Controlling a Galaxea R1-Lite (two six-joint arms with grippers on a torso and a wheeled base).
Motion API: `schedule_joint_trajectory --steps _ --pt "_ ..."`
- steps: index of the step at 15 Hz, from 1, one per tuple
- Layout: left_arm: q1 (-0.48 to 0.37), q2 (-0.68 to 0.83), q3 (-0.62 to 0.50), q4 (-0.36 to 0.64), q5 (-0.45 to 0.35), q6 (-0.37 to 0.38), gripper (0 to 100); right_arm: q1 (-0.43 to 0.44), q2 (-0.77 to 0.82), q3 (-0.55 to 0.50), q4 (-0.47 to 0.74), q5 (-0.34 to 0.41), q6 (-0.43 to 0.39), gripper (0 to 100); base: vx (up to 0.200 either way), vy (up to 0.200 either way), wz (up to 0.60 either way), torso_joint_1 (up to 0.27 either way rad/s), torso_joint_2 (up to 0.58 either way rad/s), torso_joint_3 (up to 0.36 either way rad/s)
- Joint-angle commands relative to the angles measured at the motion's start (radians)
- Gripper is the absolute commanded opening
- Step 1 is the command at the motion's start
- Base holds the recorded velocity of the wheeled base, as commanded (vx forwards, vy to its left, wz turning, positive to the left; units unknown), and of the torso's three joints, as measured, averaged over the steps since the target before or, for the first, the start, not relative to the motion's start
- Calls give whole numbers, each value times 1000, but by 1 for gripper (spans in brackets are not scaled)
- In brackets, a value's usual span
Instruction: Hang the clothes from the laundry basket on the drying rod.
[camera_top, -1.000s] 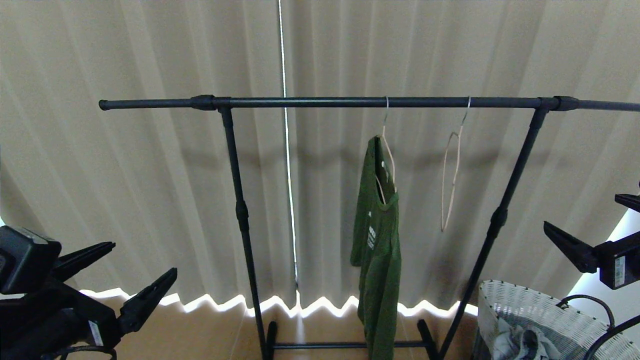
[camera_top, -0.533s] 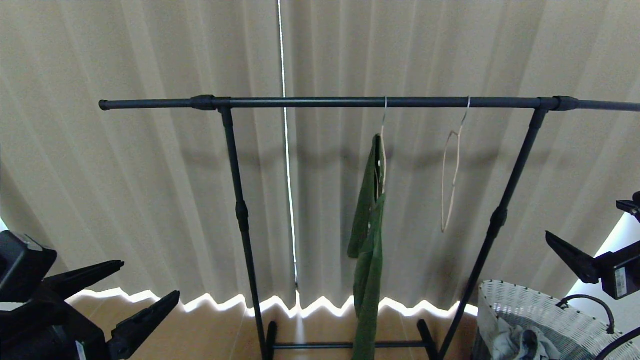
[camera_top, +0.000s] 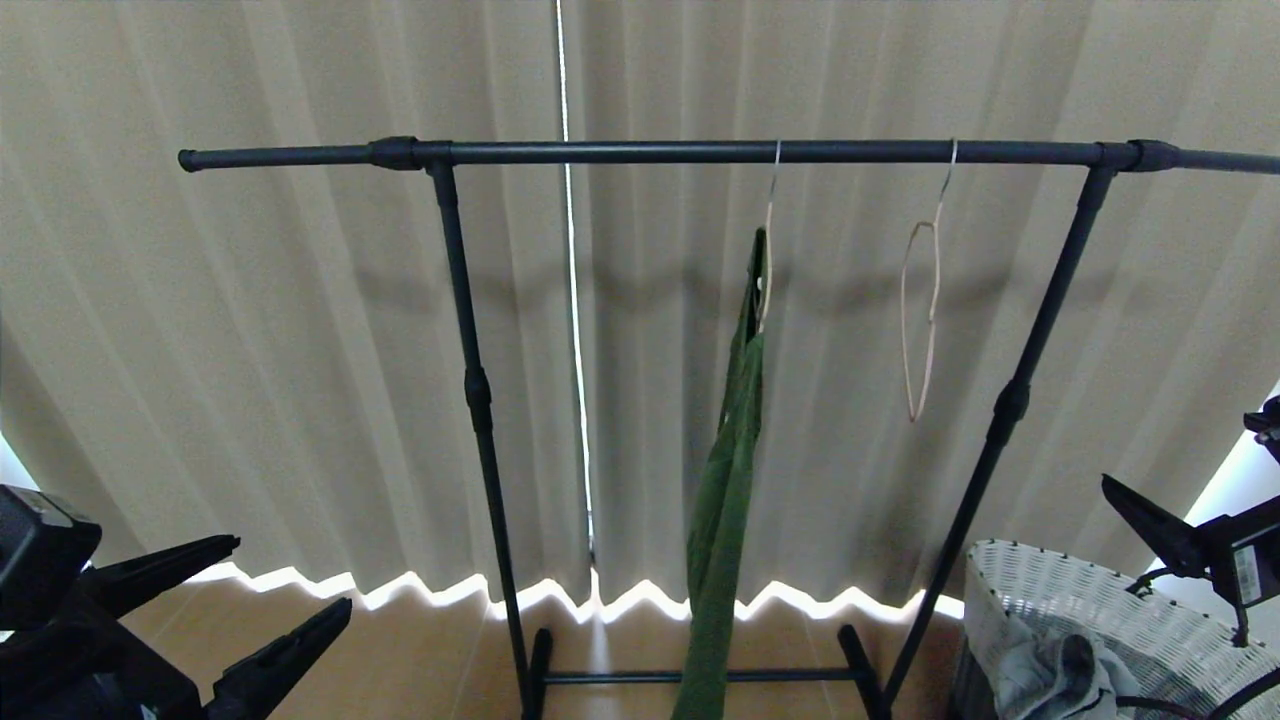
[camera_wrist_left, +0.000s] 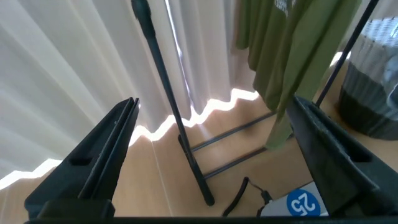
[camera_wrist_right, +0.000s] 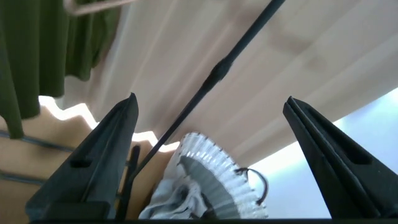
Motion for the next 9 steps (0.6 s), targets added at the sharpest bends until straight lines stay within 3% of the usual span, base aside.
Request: schedule_joint_trajectory --steps 1,9 --pt "1 1 1 -2 0 -1 100 -1 5 11 1 0 0 100 0 0 0 -183 476 276" --pt "30 -1 15 -2 0 9 100 0 38 28 6 1 0 100 0 0 0 -175 475 292"
